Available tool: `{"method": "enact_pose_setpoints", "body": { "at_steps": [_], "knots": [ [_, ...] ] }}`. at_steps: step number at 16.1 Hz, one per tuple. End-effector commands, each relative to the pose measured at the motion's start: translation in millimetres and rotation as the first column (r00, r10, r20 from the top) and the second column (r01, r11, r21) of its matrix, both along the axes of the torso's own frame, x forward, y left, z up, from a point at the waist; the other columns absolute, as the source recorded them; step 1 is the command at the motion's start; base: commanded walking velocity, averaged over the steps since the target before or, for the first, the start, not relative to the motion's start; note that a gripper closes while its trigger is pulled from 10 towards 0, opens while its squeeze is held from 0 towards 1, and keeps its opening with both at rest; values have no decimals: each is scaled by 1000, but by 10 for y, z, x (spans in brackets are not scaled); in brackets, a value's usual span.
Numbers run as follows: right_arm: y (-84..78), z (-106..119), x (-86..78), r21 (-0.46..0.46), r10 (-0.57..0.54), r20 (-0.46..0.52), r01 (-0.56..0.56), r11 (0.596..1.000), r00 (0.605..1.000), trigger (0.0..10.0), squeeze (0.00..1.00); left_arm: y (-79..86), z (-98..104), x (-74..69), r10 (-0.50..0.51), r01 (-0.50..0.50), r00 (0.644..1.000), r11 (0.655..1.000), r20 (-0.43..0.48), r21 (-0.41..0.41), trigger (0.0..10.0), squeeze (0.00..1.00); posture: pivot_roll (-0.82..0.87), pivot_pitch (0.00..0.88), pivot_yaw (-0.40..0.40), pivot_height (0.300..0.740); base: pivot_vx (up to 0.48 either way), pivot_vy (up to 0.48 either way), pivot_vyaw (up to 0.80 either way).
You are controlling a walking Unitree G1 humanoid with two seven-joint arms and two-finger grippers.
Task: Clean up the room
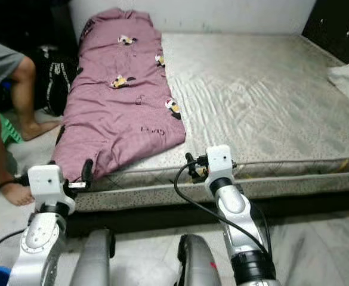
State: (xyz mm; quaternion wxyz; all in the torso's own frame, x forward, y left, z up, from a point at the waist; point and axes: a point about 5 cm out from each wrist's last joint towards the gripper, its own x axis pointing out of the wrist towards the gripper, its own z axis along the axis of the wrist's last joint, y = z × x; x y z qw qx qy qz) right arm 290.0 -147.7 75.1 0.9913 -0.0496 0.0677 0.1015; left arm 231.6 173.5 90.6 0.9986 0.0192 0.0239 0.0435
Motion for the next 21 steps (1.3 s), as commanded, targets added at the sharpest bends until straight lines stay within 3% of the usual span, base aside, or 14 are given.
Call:
{"method": "enact_pose_setpoints", "body": {
  "at_steps": [1, 21],
  "knots": [
    [6, 59, 30, -1, 10, 15, -10, 1000, 1000, 10000, 0, -15, 71, 35, -14, 14, 1000, 1000, 24, 5, 10000, 0, -8, 3, -80, 620, 307, 0, 0],
    [-21, 72, 33, 7, -2, 10, 2, 1000, 1000, 10000, 0, -1, 49, 21, -16, 16, 1000, 1000, 4, 9, 10000, 0, -18, 18, -75, 620, 291, 0, 0]
  ]
}}
